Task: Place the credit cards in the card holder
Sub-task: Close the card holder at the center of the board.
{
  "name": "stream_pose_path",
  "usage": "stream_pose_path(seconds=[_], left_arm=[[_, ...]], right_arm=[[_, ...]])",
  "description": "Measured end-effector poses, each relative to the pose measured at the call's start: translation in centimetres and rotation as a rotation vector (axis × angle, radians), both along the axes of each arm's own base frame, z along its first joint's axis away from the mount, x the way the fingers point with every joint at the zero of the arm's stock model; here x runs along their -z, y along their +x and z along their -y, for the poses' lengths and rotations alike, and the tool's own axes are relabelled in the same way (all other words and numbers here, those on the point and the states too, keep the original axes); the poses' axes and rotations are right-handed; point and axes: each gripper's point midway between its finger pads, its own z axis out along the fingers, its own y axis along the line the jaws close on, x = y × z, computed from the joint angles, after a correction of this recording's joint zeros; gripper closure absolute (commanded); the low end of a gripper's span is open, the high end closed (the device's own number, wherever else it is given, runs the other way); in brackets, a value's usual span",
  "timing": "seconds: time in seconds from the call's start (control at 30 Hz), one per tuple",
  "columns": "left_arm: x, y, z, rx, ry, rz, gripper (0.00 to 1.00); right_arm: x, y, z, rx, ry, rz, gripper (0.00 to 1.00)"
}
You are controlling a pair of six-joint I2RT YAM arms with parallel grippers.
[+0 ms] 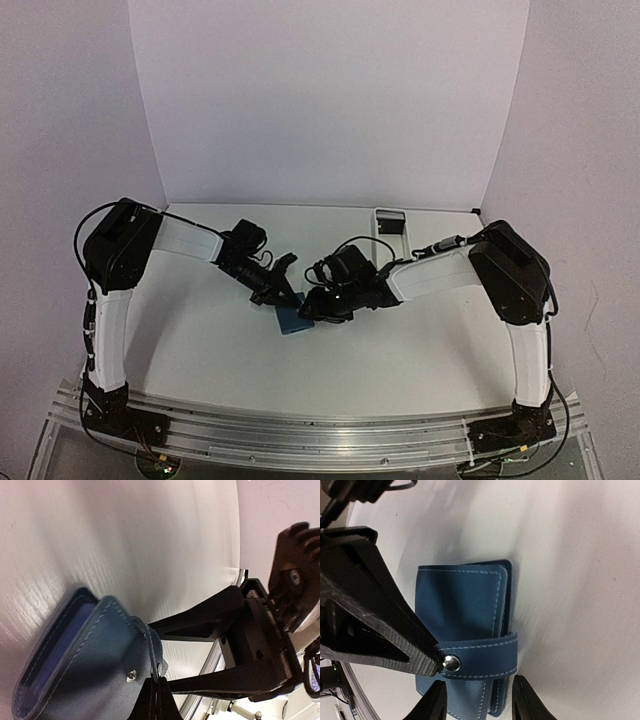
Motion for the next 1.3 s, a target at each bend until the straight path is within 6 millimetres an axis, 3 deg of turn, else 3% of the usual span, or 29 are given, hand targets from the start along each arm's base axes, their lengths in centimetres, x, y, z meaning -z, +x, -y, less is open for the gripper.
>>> stream_pose_path(seconds=[0.27, 0.4, 0.97, 1.3], left_arm=[[-0.4, 0.2, -0.1, 0.006, 0.003, 0.005, 1.0], [0.6, -0.5, -0.8, -0.01, 0.029, -0.045, 1.0], [1.7, -0.3, -1.7, -0.017, 0.068, -0.02, 1.0], [1.9, -0.2, -1.9, -0.014, 0.093, -0.009, 1.0]], right_arm=[[0.0, 0.1, 0.0, 0.01, 0.004, -0.01, 0.58], [0.0, 0.2, 0.2, 0.014, 0.002, -0.012, 0.67], [0.0, 0.2, 0.2, 0.031, 0.007, -0.036, 0.59], [0.1, 1.5, -1.1, 0.056, 0.001, -0.03, 0.64]])
